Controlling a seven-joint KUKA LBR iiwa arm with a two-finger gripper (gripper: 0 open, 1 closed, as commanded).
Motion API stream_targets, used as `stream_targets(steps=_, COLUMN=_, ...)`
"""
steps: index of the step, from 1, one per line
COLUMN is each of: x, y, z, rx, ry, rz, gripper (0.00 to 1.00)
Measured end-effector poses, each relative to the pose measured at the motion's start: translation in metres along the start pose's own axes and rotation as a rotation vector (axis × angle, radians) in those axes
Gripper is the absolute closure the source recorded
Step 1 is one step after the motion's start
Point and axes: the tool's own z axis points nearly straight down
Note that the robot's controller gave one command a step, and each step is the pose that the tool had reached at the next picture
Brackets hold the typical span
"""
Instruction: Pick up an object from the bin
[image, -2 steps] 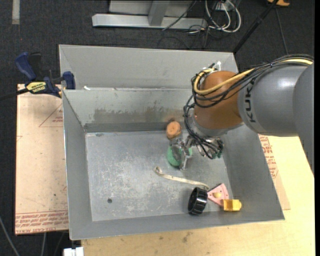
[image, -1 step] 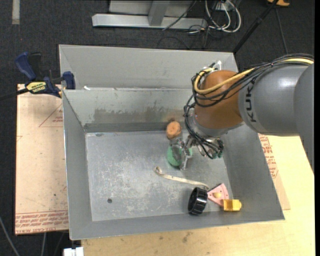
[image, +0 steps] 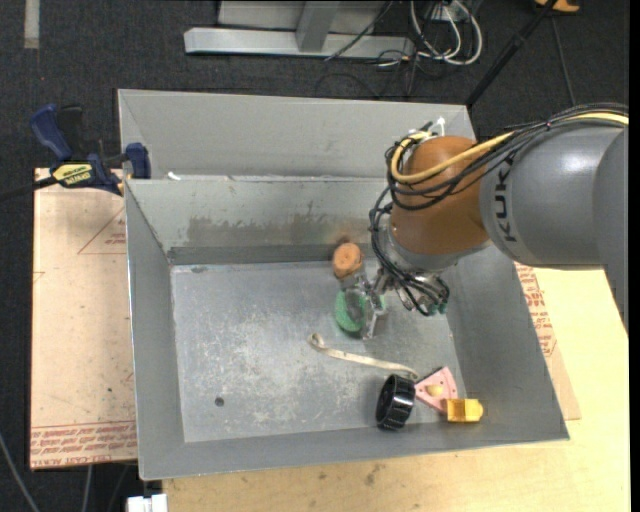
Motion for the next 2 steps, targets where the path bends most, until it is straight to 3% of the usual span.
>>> stream_targets(steps=2, x=-0.001, y=0.0, z=-0.019, rx=0.0, ry=0.004, rz=0.001, gripper=1.0)
